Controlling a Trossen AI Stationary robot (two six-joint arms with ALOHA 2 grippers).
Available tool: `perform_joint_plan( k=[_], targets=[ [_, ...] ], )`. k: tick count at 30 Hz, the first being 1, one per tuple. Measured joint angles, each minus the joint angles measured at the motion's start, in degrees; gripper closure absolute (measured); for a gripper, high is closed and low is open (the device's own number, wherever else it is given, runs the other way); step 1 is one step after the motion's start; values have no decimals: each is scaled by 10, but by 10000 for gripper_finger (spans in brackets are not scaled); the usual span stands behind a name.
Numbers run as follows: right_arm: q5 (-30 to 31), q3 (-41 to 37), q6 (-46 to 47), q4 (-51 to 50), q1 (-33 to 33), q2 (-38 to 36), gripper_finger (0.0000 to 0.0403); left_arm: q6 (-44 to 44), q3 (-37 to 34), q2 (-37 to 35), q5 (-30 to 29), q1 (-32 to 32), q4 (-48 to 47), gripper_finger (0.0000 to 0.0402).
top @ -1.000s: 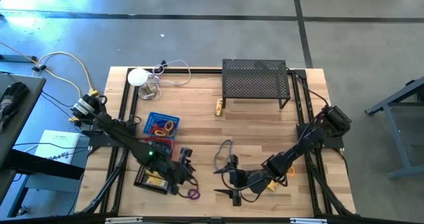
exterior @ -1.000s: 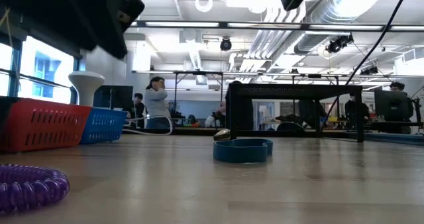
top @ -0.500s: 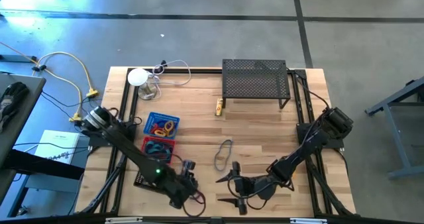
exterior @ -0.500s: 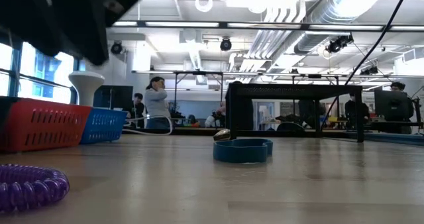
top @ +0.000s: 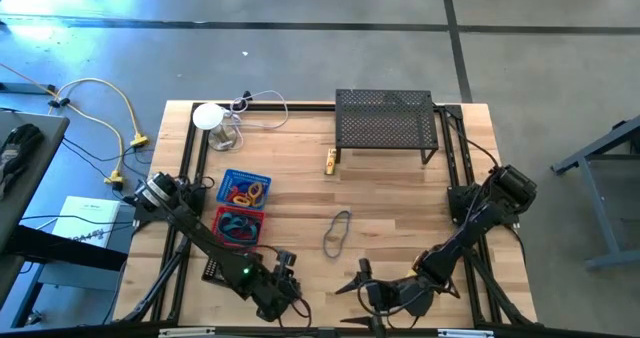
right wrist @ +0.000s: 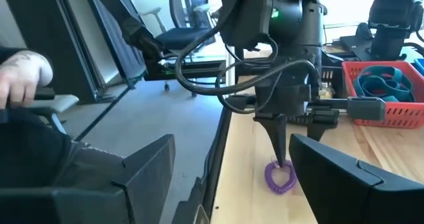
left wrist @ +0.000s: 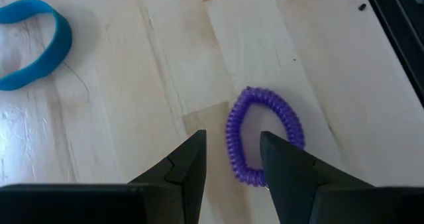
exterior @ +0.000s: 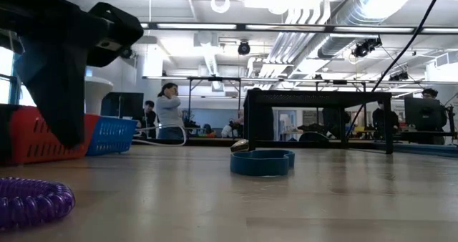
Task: Pick & Place Office Desk Supplies
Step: Put the purple spring keychain into the blue bin
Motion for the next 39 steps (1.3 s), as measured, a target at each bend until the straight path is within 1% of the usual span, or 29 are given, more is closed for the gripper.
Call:
perform_joint_plan(
  k=[10,15,20,22,24,26,28,33,36,39],
  targets=[
    [-1,0,14,11,0,0,118,-5,-2,0,1,0,-5,268],
    [-3,0,14,11,0,0,118,-18,-3,9,35,3,-10,268],
    [-3,0,14,7,-1,0,118,-23,-12,19,31,13,-6,268],
    [-3,0,13,8,-1,0,118,-42,-19,18,34,18,-3,268],
    [-3,0,12,11,-3,0,118,-63,-21,17,54,23,-7,268],
    [-3,0,11,11,-4,0,118,-65,-21,17,84,27,-7,268],
    [-3,0,10,11,-4,0,118,-72,-22,17,101,32,-8,268],
    [-3,0,10,11,-5,0,118,-112,-22,17,101,37,-11,268],
    [-3,0,10,11,-5,0,118,-138,-22,18,102,42,-19,274],
    [-3,0,15,11,-5,0,118,-140,-22,18,102,43,-22,297]
  ],
)
